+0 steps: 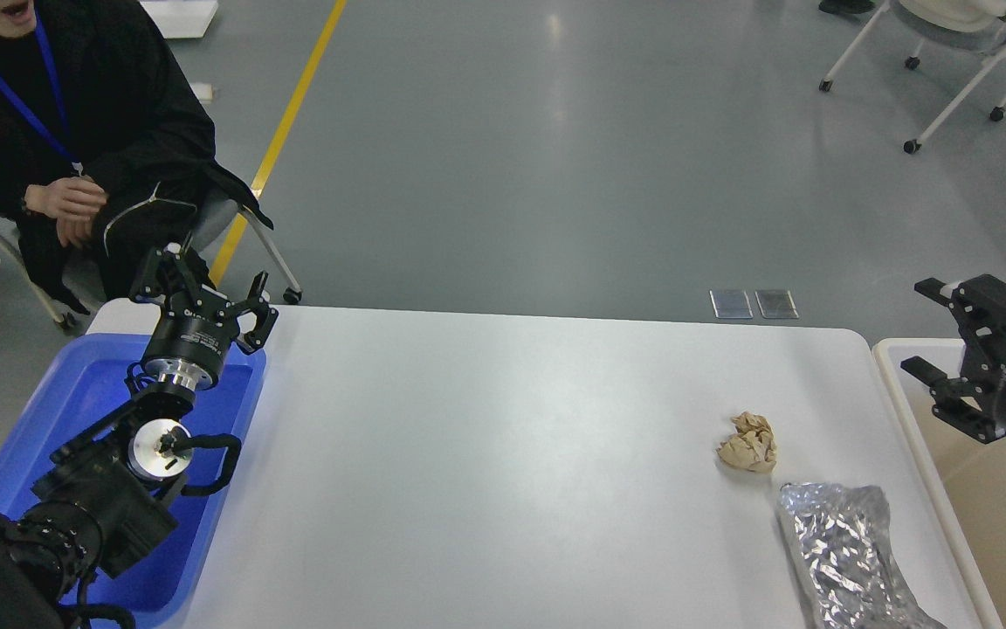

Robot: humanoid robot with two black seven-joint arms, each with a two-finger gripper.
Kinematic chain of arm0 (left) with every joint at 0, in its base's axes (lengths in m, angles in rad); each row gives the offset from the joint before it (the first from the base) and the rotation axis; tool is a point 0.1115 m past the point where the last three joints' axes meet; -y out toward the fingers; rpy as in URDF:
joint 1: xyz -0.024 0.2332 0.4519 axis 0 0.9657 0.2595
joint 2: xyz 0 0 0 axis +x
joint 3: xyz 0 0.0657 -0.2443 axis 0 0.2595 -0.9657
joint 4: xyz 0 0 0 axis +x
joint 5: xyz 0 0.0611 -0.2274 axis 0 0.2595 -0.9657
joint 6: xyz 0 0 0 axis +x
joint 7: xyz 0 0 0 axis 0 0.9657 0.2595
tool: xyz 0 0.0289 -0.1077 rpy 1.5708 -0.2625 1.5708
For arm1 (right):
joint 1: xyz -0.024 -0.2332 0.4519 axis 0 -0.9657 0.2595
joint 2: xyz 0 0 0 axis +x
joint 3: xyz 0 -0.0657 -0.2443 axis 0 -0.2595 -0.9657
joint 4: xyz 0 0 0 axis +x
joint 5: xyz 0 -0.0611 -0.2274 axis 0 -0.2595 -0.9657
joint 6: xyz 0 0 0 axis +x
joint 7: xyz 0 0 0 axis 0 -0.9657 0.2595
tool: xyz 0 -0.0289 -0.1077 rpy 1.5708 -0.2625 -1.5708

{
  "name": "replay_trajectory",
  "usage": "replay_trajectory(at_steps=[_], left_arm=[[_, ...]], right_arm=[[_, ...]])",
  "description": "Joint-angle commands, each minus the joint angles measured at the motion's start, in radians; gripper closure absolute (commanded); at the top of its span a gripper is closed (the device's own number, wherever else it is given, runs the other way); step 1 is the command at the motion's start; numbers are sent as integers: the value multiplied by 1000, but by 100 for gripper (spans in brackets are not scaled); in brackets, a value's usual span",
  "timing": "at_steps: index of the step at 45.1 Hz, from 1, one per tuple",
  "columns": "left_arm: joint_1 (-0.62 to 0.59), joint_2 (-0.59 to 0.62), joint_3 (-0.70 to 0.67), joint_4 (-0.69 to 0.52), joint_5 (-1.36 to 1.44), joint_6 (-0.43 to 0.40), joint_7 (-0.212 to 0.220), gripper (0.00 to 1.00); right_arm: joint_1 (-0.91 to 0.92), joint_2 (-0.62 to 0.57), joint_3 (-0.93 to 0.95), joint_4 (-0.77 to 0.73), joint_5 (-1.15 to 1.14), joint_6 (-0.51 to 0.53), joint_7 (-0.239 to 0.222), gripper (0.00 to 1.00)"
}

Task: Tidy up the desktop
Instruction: 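Move the right gripper outward and down toward the silver foil wrapper, then lower the right gripper onto the silver foil wrapper and close it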

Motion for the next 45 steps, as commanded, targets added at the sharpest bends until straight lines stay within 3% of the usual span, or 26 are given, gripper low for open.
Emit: replay_trajectory(at_steps=[1,23,31,45], left_arm=[[-1,0,0,-1,1,0,0,0],[-1,0,0,-1,1,0,0,0],[-1,0,0,-1,0,-2,0,0],[-1,0,0,-1,0,0,0,0]], right_arm=[[-1,-133,-46,74,-182,113,-20,0],[-5,-163,-201,74,-699,122,-27,0],[-8,-159,-263,73,-856,111,-88,0],[-42,-104,-332,71,-1041,61,-77,2]])
